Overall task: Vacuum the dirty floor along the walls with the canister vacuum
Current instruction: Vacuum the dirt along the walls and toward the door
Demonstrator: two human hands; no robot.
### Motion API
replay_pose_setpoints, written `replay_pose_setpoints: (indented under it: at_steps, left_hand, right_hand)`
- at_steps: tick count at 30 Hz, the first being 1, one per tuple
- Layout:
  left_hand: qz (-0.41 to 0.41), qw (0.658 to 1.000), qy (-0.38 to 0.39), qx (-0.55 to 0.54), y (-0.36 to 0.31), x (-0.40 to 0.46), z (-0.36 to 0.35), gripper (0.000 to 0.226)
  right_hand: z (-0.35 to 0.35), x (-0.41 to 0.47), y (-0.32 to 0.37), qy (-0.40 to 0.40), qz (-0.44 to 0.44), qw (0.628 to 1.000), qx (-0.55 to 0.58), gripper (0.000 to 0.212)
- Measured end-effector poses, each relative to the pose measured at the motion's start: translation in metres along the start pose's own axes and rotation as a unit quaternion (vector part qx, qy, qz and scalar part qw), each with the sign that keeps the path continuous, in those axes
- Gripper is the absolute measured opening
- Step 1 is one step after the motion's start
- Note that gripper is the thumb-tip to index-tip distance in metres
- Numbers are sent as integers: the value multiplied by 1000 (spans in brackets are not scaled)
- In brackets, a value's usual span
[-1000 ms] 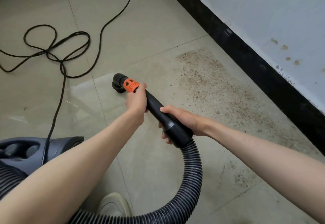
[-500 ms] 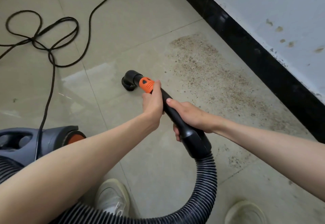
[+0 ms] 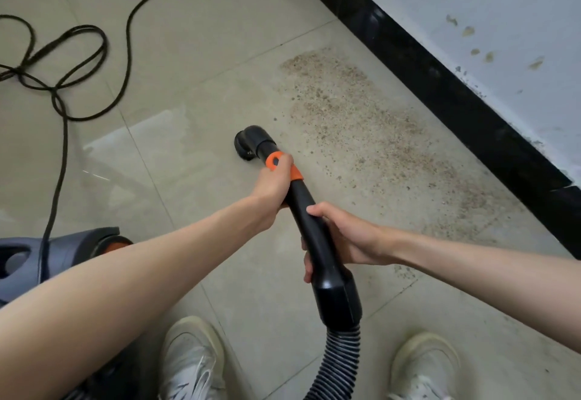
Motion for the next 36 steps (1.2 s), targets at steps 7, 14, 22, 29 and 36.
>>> replay_pose_setpoints:
  at_steps: [7, 14, 22, 29, 36]
  left_hand:
    - [22, 995, 50, -86, -39, 27, -17, 29]
    - [41, 983, 65, -168, -59, 50, -18, 32]
    - [65, 972, 87, -211, -81, 73, -28, 38]
    - [64, 987, 52, -139, -113, 77, -59, 54]
    - [29, 991, 43, -124, -136, 71, -77, 57]
  right_hand:
    - [26, 5, 48, -139, 103, 984, 33, 47]
    - [40, 10, 60, -157, 136, 978, 4, 40]
    - [70, 14, 84, -280, 231, 932, -8, 31]
    - [116, 27, 131, -345, 252, 903, -39, 36]
    - [134, 25, 155, -333, 247, 908, -58, 36]
Point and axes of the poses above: each hand's wrist, its own x-axis towards the middle knuckle, its own z-axis out of the back of the hand, y = z × x, the point moved 9 cm from there along x, towards the middle knuckle, and after that the axes turned 11 degrees about -y, right-handed, at the moved point
